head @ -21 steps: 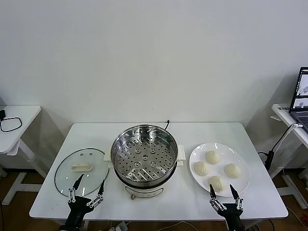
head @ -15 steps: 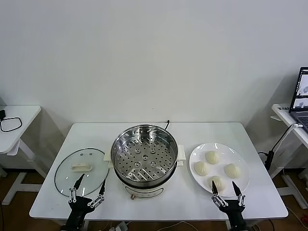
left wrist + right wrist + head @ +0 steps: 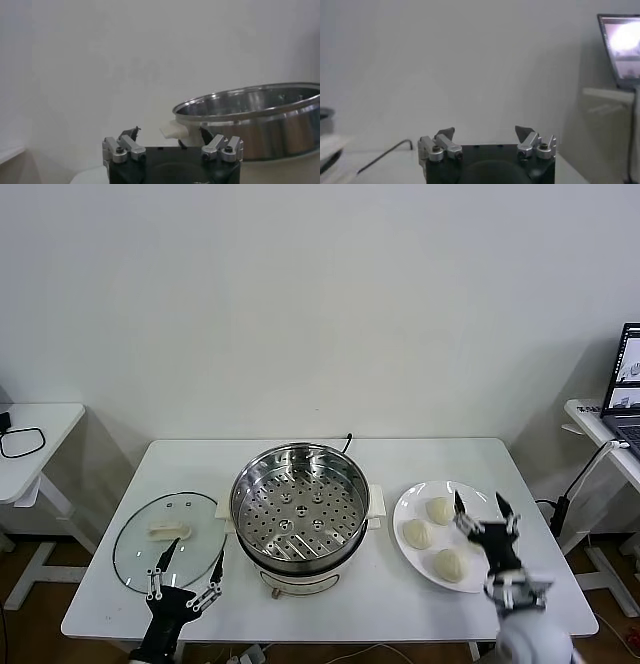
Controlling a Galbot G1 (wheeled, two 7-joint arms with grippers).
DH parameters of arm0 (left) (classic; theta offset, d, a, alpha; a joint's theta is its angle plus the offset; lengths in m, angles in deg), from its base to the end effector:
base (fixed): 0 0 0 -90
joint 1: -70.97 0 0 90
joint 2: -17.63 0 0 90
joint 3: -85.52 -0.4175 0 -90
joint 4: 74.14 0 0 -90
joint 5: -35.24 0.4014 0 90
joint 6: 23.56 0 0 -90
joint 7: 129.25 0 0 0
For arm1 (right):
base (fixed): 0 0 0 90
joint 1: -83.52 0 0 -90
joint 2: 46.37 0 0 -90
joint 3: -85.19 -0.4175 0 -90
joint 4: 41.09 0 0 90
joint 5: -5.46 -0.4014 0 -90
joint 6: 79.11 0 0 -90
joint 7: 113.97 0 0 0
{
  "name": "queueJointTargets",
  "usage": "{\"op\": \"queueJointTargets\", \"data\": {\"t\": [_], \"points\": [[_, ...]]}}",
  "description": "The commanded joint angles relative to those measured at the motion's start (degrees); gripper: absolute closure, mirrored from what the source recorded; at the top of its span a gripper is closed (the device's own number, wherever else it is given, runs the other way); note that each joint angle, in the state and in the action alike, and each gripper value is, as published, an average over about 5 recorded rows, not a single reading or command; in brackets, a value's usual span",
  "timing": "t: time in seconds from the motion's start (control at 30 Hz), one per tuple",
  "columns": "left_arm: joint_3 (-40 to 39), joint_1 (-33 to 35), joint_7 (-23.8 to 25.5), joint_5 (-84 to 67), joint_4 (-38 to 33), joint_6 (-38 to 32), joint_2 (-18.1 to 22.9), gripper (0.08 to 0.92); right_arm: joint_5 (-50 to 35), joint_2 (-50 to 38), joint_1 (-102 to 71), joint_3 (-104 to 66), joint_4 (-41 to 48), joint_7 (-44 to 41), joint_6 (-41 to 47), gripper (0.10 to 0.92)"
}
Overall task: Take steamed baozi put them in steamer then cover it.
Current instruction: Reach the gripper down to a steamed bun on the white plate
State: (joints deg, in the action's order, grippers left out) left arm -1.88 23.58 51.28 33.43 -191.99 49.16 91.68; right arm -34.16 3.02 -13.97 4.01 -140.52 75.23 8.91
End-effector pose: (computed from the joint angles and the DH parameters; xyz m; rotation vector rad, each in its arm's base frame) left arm 0.1142 0.0787 -0.3995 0.2483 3.0683 0.3114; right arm 0.3480 -0.1829 -0.3549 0.0959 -3.0702 -0.0128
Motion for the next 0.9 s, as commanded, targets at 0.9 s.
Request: {"op": "queueJointTargets", "data": {"t": [0.9], "points": [[0.42,-0.48,-1.62,0.08,-0.28,1.45,0.49,0.177,43.22,-4.50,72.56,57.41,49.03,-88.29,-1.00,0.203]]}}
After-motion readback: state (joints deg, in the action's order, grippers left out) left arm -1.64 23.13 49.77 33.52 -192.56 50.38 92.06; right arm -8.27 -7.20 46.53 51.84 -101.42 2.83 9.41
